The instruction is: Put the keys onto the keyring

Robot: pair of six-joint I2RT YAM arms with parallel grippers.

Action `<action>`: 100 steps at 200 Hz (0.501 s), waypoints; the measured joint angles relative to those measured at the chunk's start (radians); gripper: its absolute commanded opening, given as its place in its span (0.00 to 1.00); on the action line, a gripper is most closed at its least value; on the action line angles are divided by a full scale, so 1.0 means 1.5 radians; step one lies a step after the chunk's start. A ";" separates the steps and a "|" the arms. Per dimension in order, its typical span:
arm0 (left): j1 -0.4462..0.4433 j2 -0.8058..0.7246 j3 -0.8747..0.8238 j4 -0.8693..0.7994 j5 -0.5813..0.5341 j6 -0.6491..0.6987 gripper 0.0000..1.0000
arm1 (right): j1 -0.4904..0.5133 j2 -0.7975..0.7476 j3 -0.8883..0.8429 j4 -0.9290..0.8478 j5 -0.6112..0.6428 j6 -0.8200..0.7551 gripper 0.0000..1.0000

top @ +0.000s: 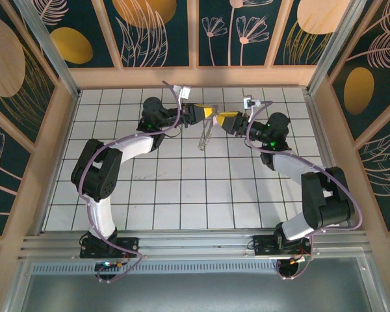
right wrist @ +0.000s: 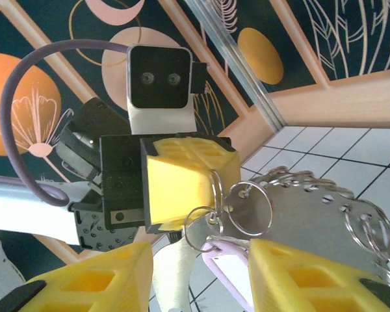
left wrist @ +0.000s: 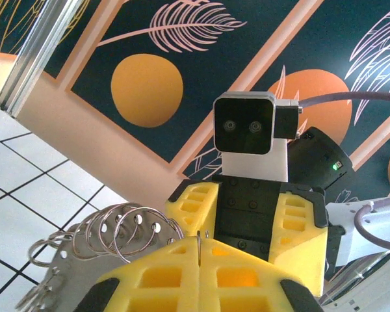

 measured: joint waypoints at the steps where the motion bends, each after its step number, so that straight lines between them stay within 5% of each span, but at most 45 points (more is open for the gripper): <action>1: 0.000 0.000 0.000 0.000 0.000 0.000 0.00 | 0.000 0.000 0.000 0.001 -0.001 0.001 0.43; 40: -0.003 0.000 0.000 0.020 0.005 -0.016 0.00 | 0.006 0.021 0.000 0.034 -0.024 0.010 0.38; 100: -0.007 0.000 0.000 0.034 0.007 -0.033 0.00 | 0.006 0.023 -0.011 0.063 -0.038 0.015 0.04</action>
